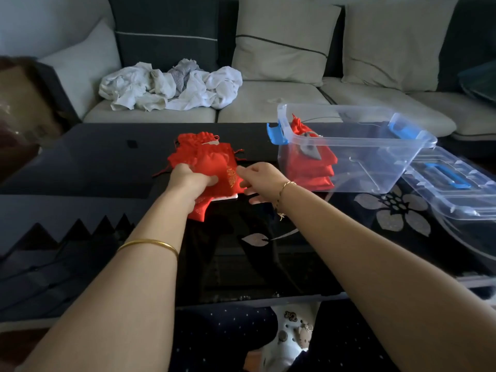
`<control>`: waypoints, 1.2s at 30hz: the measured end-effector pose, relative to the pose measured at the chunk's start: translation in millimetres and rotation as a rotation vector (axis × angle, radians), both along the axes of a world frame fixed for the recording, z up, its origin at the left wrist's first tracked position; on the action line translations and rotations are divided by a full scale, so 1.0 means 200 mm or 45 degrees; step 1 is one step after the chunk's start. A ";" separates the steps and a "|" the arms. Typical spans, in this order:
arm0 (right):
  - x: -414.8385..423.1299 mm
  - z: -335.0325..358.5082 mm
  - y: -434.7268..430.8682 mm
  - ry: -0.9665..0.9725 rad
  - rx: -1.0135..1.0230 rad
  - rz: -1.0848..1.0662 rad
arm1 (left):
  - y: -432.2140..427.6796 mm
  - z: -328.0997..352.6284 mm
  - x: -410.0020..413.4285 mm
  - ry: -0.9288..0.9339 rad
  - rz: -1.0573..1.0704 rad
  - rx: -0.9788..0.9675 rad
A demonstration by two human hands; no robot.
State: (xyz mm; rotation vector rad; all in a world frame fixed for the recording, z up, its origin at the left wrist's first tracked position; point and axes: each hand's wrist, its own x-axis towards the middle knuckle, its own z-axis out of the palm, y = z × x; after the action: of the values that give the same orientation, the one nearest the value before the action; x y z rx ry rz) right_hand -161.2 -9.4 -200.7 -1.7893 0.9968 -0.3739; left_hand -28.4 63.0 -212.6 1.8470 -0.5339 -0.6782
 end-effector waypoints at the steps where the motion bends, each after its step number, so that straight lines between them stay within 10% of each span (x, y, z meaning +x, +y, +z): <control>1: -0.01 0.01 0.00 -0.051 0.036 -0.010 | 0.00 0.01 -0.02 0.050 -0.081 -0.046; 5: -0.09 0.04 -0.02 -0.332 0.151 -0.047 | -0.02 0.03 -0.12 0.060 -0.354 -0.169; 14: -0.37 -0.02 -0.11 -0.154 -0.127 -0.175 | -0.09 0.09 -0.32 0.354 -0.533 -0.328; 23: -0.42 -0.07 -0.19 -0.375 0.465 -0.427 | -0.16 0.06 -0.42 0.256 -0.536 -0.297; 36: -0.53 -0.06 -0.21 0.060 0.053 -0.274 | -0.14 0.08 -0.35 0.357 -0.192 -0.367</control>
State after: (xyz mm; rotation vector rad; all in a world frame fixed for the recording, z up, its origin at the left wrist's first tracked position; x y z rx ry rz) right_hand -268.1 -51.8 -212.1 -1.6644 1.2263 -0.4425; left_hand -99.0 35.0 -195.9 1.4251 -0.5565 -0.8954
